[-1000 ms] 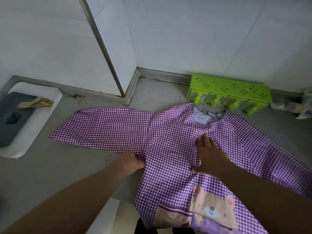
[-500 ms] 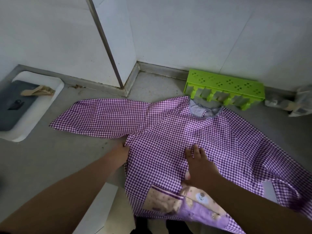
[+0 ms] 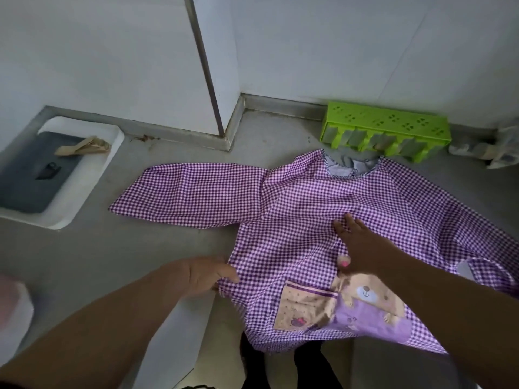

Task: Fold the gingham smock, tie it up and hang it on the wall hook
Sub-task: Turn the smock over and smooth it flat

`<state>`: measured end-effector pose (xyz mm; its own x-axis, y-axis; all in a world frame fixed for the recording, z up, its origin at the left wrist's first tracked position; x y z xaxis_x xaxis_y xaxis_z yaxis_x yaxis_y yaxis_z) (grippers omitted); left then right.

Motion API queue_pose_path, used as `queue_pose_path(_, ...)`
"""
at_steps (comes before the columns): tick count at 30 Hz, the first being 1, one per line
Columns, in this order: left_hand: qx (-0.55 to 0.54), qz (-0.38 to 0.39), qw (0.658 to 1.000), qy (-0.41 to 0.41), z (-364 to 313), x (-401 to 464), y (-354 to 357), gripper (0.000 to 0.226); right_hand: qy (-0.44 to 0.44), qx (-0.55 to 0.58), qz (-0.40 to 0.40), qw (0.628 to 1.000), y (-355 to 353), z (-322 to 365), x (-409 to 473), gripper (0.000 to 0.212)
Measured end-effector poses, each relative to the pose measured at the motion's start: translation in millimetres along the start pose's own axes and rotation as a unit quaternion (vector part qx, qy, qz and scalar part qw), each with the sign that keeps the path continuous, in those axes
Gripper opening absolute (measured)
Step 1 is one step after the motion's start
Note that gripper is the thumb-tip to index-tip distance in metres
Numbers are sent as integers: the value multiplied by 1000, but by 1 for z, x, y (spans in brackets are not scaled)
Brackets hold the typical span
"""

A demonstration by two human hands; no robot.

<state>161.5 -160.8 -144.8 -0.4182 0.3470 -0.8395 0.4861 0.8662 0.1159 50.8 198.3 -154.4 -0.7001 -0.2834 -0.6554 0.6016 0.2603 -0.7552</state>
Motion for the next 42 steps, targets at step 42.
queue_pose_path(42, 214, -364, 905, 51, -33, 26, -3, 47, 8, 8, 28, 1000, -1, -4, 9, 136)
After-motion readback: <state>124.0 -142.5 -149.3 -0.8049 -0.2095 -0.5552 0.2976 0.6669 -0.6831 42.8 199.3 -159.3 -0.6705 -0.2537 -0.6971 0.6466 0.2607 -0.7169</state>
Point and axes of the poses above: each hand's wrist, its own x-axis towards the middle knuckle, its own y-axis out of the palm, z = x × y, the point moved 1 cm from there along x, towards the middle knuckle, and after that the axes turned 4 degrees about z, right-handed, at the moved point
